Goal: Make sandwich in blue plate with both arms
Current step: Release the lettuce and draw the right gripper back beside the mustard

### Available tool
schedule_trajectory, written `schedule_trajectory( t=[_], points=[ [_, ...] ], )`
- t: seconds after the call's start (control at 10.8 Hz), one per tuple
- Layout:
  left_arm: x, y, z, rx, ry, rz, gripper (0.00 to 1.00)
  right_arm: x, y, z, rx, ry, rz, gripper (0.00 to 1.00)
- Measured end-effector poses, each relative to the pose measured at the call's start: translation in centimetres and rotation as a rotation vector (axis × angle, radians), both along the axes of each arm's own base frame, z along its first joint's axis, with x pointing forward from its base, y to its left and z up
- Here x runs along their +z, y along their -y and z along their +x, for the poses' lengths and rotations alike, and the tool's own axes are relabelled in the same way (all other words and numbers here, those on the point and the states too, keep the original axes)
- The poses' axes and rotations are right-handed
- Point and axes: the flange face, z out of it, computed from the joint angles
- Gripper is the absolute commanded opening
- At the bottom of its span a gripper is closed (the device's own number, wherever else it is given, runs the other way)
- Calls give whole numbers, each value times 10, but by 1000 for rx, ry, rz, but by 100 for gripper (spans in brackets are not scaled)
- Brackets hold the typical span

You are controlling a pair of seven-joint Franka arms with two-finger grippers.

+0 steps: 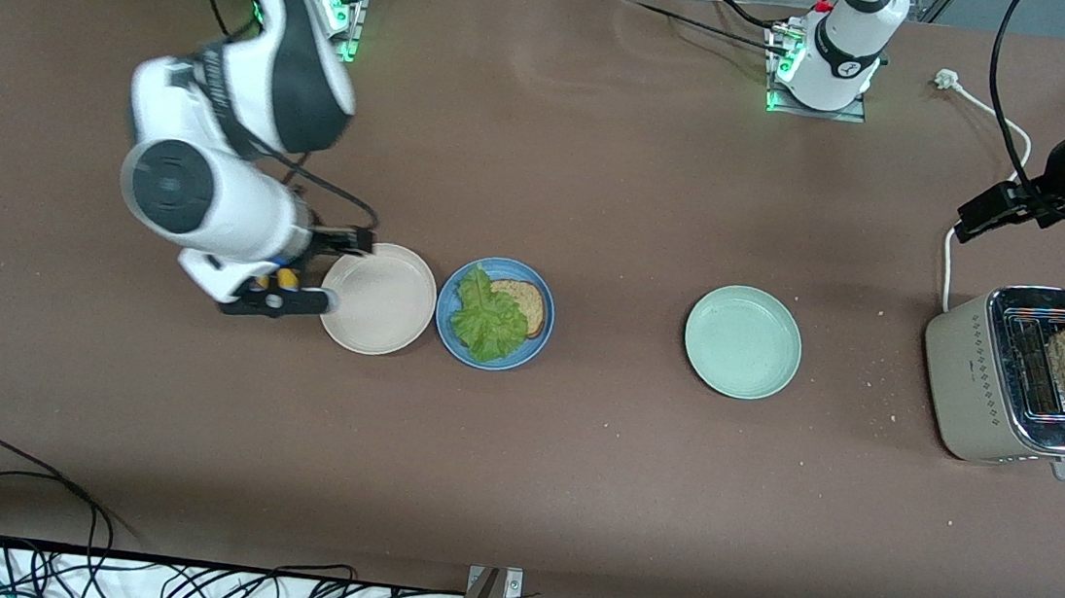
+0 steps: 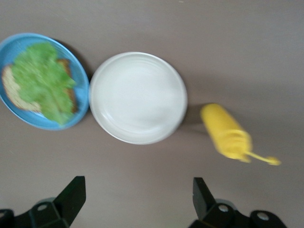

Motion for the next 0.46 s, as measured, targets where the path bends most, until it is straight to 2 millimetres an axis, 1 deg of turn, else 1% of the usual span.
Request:
schedule_trajectory(
  t=[0.09, 0.19, 0.28, 0.37, 0.46],
  points=[
    [0, 0, 0, 0, 0, 0, 100, 12, 38, 4, 71, -6, 12, 100],
    [0, 0, 0, 0, 0, 0, 100, 18, 77, 7, 141, -11, 26, 100],
    [0, 0, 0, 0, 0, 0, 100, 19, 116, 9, 205, -21, 43, 100],
    [0, 0, 0, 0, 0, 0, 100, 15, 150, 8, 264, -38, 68, 100],
    [0, 0, 0, 1, 0, 0, 100, 8, 179, 6, 311, -54, 111, 100]
  ],
)
